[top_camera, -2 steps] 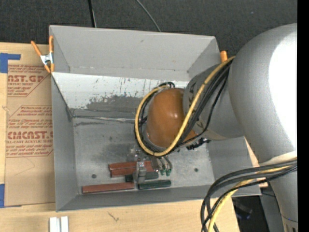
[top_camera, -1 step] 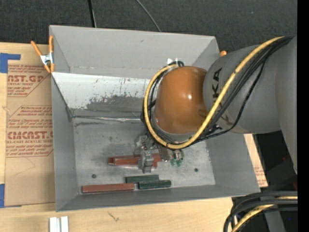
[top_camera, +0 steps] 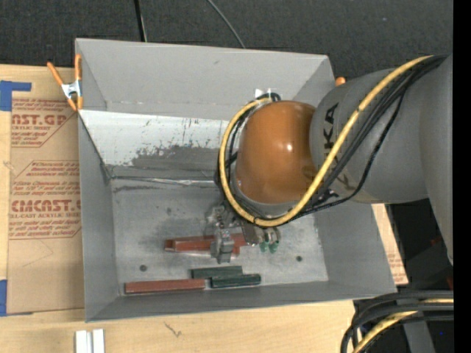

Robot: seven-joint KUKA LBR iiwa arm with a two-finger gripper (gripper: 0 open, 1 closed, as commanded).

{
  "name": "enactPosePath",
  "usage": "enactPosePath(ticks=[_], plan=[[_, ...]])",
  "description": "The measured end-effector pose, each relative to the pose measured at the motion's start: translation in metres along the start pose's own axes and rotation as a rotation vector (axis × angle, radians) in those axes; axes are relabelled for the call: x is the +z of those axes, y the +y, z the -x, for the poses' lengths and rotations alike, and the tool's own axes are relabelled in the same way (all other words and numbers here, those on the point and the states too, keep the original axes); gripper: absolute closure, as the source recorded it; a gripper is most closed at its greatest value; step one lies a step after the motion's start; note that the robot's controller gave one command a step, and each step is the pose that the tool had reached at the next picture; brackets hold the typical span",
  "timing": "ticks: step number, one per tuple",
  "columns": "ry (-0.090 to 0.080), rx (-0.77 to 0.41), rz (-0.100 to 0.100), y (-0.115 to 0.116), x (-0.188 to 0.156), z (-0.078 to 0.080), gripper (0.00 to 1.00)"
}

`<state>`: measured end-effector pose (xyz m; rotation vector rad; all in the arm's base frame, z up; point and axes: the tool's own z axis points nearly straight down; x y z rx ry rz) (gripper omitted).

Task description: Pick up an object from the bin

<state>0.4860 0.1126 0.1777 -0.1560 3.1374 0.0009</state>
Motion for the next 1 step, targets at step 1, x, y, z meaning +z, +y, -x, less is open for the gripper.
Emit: enactPosePath(ticks=[1], plan=[[0.003,-0.031,-0.001,-0.0004,-0.04,0.0185,1.0]])
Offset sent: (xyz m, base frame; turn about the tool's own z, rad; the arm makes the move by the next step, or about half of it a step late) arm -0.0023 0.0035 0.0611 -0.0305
